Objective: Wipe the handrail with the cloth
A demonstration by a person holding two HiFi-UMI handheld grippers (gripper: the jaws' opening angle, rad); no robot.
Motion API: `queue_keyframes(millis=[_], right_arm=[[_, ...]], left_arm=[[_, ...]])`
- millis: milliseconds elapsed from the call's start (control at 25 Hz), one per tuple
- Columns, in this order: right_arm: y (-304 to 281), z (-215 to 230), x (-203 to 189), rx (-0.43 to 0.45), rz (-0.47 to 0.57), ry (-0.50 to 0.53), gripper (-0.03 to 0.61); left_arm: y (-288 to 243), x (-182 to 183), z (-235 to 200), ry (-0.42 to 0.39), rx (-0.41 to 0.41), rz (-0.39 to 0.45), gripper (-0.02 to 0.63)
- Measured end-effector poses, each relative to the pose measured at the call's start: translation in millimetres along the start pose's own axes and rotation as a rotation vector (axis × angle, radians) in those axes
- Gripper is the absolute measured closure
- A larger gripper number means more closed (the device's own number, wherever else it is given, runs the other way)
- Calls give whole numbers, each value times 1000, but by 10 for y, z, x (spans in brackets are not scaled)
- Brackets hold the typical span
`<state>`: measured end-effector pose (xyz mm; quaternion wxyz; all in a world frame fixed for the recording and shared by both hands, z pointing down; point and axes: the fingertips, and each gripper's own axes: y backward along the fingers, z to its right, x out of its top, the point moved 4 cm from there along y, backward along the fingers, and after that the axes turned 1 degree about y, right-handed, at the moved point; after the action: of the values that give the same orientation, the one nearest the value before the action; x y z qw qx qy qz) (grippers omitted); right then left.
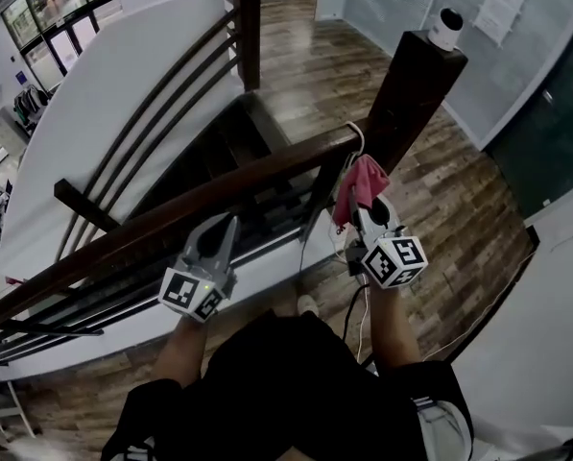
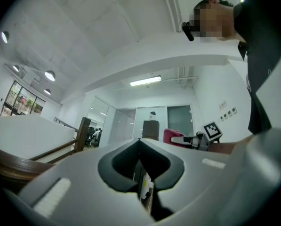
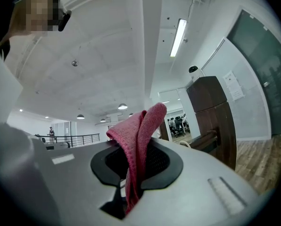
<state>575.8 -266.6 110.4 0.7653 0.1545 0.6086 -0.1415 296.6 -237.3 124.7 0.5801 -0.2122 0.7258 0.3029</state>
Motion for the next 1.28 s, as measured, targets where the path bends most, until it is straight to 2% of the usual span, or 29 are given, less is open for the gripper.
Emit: queue_keyframes(millis=[360, 560, 760, 1040, 1280], right_arm=[[-756, 689, 95, 63, -98, 96, 532], [-1105, 950, 64, 106, -166, 154, 532], [-1419, 1071, 55, 115, -234, 285, 532], [-1651, 1038, -159, 66, -403, 570, 531], [-1713, 919, -310, 86, -469, 629, 532]], left_arm=[[-633, -150, 97, -26, 73, 1, 615], [-809, -243, 140, -29, 150, -8, 615], [-858, -304, 147, -29, 230, -32, 615], [-793, -363, 186, -33, 316, -71, 615], [-746, -422, 176, -31, 384, -71, 615]])
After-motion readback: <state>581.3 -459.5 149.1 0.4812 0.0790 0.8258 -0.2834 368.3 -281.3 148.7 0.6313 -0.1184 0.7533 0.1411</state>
